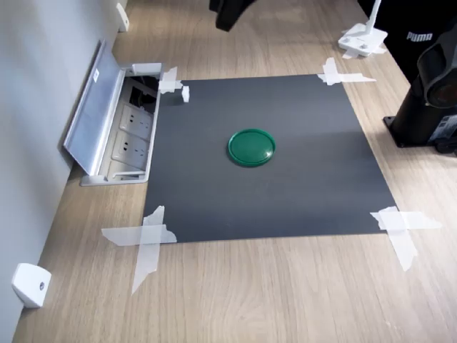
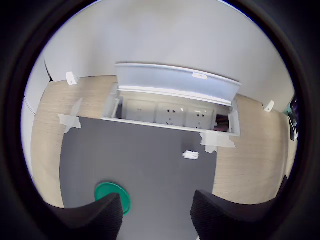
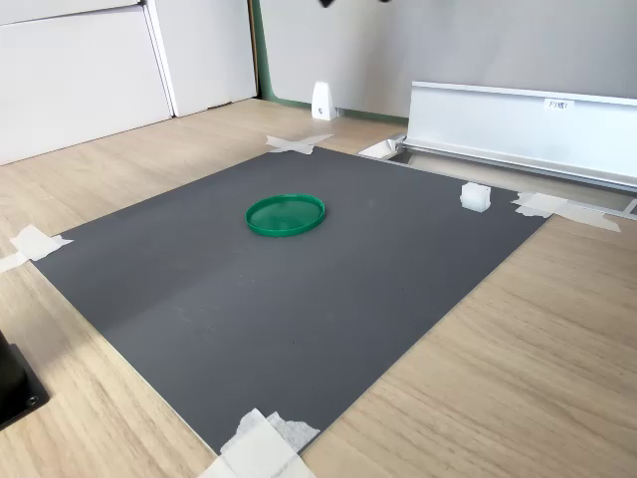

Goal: Grasp a white terminal and put it on the green lid.

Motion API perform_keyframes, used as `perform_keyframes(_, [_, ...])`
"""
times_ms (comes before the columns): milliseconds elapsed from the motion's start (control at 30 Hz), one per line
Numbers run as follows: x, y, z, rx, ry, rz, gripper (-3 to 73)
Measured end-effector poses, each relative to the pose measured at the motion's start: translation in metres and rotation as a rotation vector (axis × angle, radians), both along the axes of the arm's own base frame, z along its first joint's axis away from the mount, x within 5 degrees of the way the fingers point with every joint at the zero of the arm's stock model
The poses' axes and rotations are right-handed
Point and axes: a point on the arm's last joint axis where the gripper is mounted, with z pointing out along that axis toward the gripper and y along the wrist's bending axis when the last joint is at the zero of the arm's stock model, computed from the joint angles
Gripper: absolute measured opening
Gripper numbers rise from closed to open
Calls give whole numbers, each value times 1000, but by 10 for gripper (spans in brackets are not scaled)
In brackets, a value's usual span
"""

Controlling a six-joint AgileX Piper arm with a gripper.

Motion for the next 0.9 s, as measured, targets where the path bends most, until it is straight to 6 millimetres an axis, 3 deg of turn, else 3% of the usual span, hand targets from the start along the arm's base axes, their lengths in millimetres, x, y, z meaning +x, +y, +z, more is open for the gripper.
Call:
perform_keyframes(333, [42,-18,8,-6,64,12,584])
perform_keyframes(900, [94,-41,-77,-36,217,-2,583])
